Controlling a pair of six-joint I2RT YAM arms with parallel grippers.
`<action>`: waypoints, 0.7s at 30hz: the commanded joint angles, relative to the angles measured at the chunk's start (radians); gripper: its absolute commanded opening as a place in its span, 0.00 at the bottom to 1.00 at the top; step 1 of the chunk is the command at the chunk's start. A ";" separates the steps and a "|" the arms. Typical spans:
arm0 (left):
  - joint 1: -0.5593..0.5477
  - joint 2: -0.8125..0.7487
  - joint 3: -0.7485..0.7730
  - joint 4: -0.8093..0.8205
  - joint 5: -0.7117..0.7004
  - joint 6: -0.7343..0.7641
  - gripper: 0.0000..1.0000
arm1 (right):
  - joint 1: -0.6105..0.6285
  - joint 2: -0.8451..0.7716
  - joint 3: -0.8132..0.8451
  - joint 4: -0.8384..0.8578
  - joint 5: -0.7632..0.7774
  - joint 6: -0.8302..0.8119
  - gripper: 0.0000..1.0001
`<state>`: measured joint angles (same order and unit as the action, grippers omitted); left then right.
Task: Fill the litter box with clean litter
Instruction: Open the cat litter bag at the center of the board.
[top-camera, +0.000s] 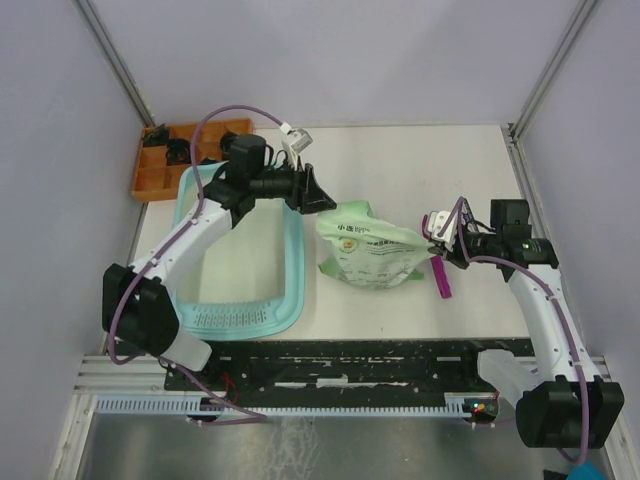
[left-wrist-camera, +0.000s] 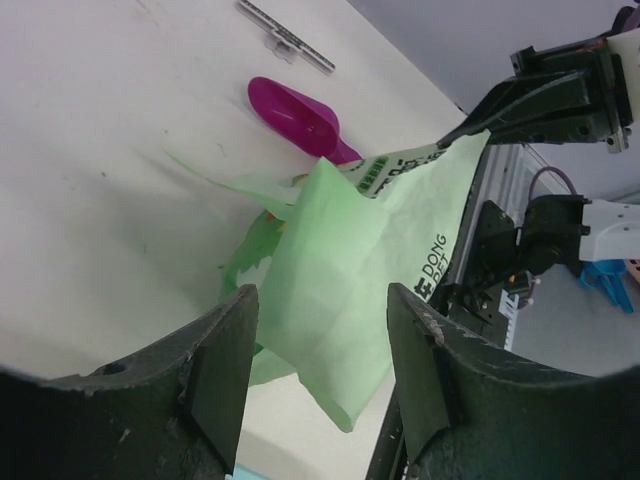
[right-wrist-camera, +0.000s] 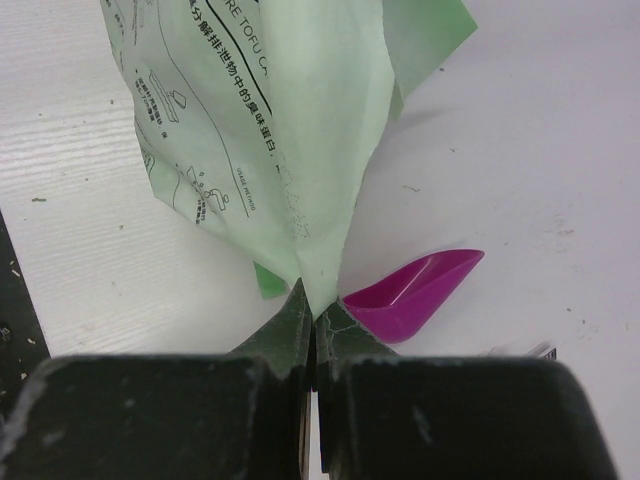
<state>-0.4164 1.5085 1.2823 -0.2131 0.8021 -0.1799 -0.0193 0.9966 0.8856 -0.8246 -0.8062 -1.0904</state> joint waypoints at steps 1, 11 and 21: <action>0.001 0.009 0.030 -0.040 0.103 -0.024 0.61 | -0.003 -0.013 0.008 0.010 0.045 -0.018 0.02; 0.013 0.044 0.077 -0.148 0.049 0.033 0.58 | -0.003 -0.014 0.009 0.002 0.046 -0.018 0.02; 0.065 -0.046 0.006 -0.170 0.047 0.006 0.57 | -0.004 -0.014 0.002 0.013 0.052 -0.021 0.02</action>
<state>-0.3576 1.5333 1.3029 -0.3874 0.8356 -0.1787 -0.0196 0.9966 0.8856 -0.8246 -0.8021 -1.0981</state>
